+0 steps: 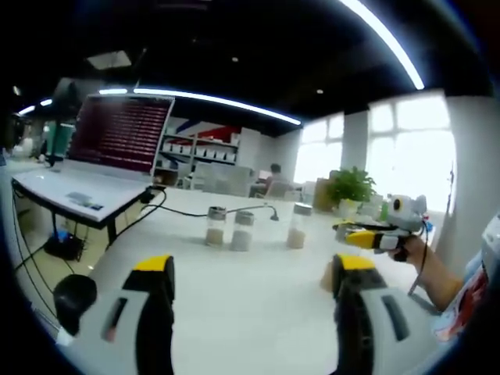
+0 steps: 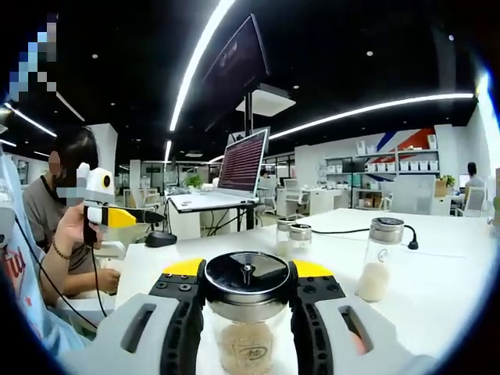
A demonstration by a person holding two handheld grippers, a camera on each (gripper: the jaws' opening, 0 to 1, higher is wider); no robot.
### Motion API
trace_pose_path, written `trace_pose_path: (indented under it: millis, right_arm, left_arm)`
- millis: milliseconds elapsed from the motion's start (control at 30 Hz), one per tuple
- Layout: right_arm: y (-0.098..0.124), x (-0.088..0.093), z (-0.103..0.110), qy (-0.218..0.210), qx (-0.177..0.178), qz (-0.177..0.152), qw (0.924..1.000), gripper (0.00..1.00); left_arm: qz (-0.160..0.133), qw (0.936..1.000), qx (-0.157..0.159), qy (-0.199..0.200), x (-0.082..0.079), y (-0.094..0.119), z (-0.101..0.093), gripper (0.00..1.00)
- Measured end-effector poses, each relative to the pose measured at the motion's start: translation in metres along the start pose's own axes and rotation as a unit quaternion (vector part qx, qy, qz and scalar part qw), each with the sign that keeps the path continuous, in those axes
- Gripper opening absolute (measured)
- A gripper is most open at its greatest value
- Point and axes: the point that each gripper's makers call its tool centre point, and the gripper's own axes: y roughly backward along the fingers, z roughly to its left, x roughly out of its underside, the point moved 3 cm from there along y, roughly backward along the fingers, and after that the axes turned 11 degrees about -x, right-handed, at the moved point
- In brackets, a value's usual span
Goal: Rotate the seasoning bottle until the label or dispensing opening points toward the visible target arrow and the bottle remains upright within the marked orientation range
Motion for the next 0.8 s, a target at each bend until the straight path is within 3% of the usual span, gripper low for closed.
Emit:
trace_pose_path:
  millis: [800]
  right_arm:
    - [-0.0018,0.0001,-0.0037,-0.002,0.074,-0.008,0.9972,0.41]
  left_arm:
    - [0.003,1.0000,-0.003,0.002,0.0006,-0.0001,0.0021,0.88]
